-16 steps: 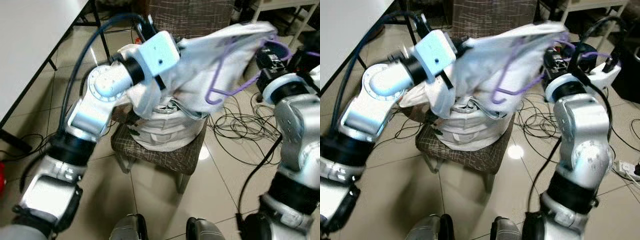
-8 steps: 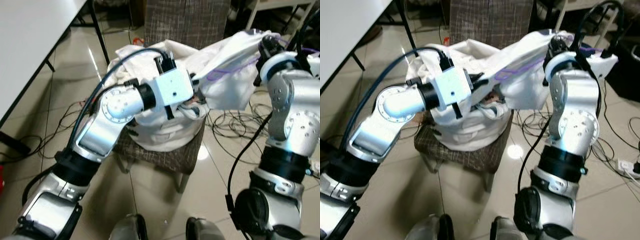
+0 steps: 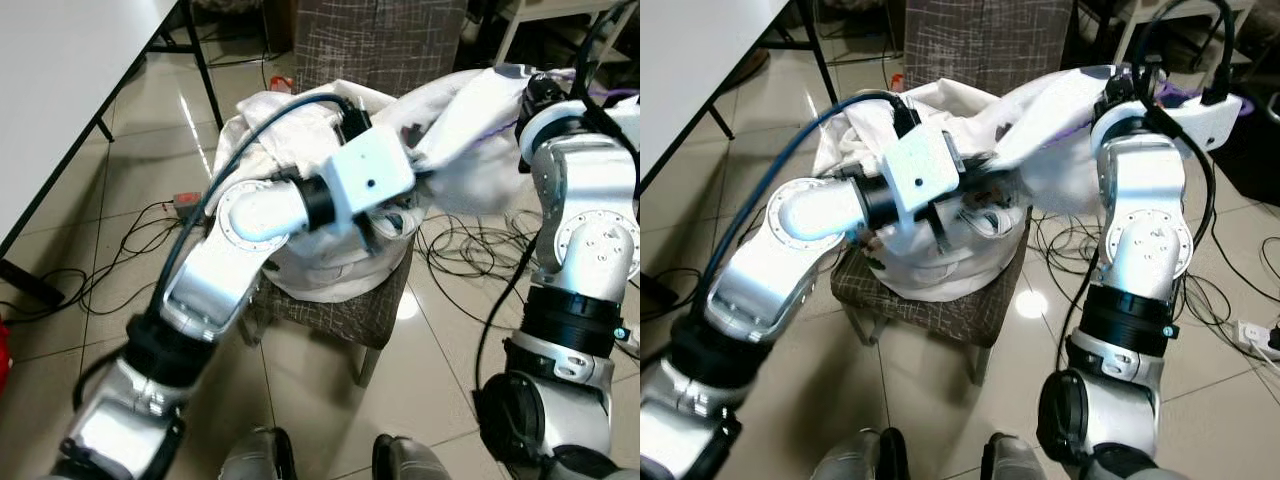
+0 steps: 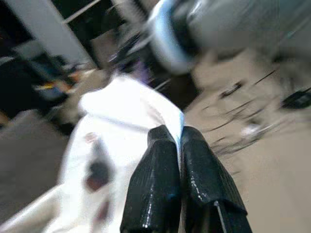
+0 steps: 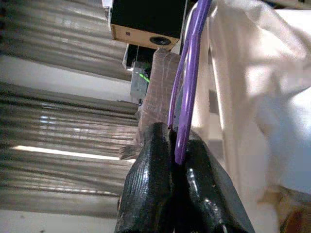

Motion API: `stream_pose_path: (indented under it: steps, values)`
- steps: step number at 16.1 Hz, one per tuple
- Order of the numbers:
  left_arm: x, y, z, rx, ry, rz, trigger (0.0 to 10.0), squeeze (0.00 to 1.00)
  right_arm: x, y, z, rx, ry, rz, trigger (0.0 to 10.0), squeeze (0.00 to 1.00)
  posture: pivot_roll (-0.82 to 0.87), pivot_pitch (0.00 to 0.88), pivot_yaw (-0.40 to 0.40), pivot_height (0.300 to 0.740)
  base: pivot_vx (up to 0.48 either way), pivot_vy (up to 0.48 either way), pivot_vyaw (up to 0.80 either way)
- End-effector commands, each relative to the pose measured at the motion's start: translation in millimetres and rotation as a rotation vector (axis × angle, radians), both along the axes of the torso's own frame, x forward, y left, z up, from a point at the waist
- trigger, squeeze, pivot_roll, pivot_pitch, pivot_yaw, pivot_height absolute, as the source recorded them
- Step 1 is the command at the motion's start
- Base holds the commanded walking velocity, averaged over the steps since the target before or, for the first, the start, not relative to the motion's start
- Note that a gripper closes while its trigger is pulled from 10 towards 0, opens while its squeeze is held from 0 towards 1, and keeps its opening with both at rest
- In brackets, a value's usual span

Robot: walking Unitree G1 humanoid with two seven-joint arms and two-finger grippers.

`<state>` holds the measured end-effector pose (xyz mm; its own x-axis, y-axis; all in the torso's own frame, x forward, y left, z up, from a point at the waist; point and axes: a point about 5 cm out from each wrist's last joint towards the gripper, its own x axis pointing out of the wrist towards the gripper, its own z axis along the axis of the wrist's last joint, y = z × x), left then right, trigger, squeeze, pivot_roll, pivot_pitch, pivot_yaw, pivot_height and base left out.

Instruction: Hang hanger

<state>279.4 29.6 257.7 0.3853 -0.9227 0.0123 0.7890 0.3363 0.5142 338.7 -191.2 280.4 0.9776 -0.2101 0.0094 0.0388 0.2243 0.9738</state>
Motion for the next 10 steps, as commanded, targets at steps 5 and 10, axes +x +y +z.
stream_pose_path:
  steps: [5, 10]
  values:
    - [-5.7, -10.3, 34, -0.235, 0.159, -0.023, 0.0, 0.0, -3.7, 15.9, 4, -0.22, 0.01, 0.065, 10.0, 0.0, -0.13, 0.089, 0.063, 0.74, 0.0, 0.0, 0.0]
    - [43.7, 20.3, 56, -0.3, 0.104, 0.337, 0.0, 0.0, -24.8, 47.5, 4, -0.466, -0.029, 0.305, 10.0, 0.0, -0.14, 0.09, 0.067, 0.74, 0.0, 0.0, 0.0]
